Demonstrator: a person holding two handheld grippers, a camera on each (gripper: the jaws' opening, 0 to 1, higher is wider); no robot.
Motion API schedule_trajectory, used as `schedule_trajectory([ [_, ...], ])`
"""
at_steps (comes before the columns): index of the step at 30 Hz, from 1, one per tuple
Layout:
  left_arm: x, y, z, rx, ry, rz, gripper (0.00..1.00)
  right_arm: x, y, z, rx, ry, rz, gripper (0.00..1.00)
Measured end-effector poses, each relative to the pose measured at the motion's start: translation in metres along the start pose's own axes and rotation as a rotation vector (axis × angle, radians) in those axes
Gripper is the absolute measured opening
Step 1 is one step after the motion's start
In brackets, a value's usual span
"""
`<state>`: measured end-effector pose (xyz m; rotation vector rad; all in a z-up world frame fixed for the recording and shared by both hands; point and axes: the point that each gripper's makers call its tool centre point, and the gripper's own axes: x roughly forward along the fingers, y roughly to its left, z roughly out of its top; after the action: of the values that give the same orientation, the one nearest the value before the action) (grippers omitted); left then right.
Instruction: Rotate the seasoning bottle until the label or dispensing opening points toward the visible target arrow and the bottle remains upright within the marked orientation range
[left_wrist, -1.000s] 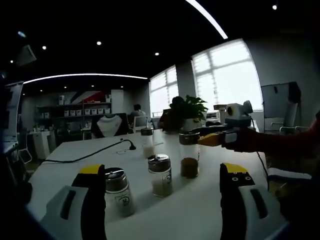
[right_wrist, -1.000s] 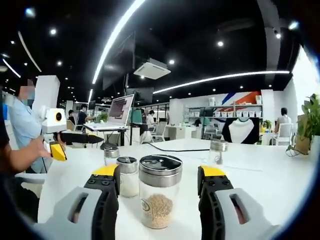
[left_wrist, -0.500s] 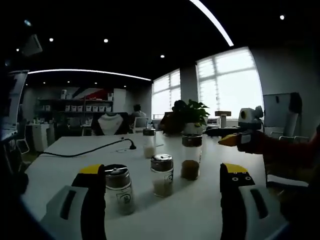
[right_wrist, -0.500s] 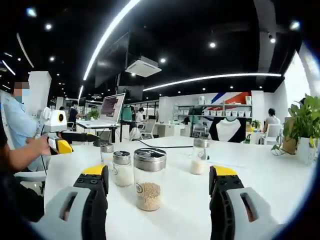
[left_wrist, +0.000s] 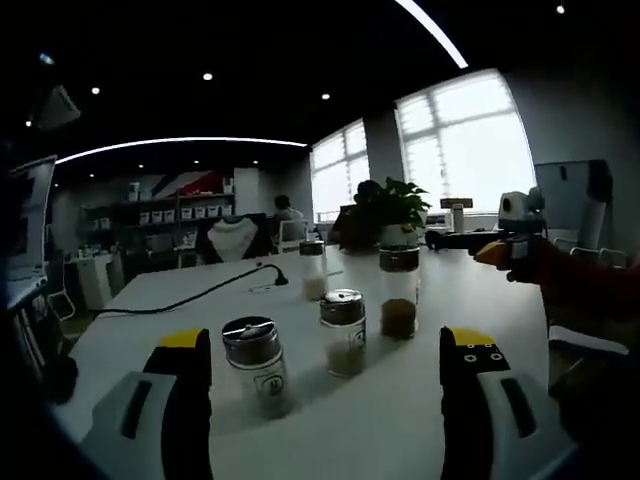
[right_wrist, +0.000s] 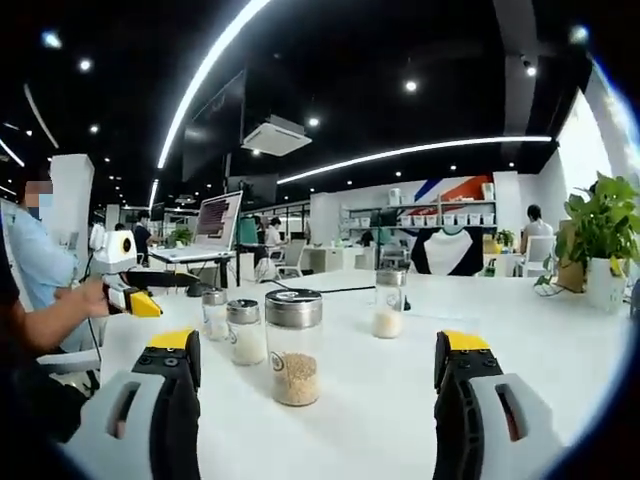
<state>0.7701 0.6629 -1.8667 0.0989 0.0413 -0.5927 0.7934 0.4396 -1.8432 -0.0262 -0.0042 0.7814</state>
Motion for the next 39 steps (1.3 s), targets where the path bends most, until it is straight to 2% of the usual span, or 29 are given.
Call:
schedule_trajectory([
  [4,-0.001,0.000,0.004,-0.031,-0.023,-0.010,1.00,0.003,-0.002,0.005,-0.015,0.009,-0.014,0.99],
  [10,-0.002,-0.002,0.007,-0.021,-0.025,-0.018,1.00,0.005,-0.013,0.010,0.007,0.006,-0.034,0.99],
  [15,-0.003,-0.002,0.006,-0.028,-0.015,-0.020,1.00,0.010,-0.034,0.018,0.027,-0.001,-0.054,0.99],
  [18,-0.003,-0.001,0.006,-0.032,-0.015,-0.020,1.00,0.014,-0.047,0.020,0.033,0.003,-0.060,0.99],
  [24,-0.004,0.001,0.009,-0.003,-0.027,-0.007,1.00,0.027,-0.053,0.024,0.012,0.024,-0.057,0.98],
  [29,-0.006,0.002,0.012,-0.011,-0.039,-0.010,1.00,0.039,-0.061,0.030,0.003,0.023,-0.052,0.99],
  [39,-0.006,0.003,0.011,0.011,-0.037,-0.008,1.00,0.062,-0.087,0.020,-0.016,0.080,-0.095,0.99],
])
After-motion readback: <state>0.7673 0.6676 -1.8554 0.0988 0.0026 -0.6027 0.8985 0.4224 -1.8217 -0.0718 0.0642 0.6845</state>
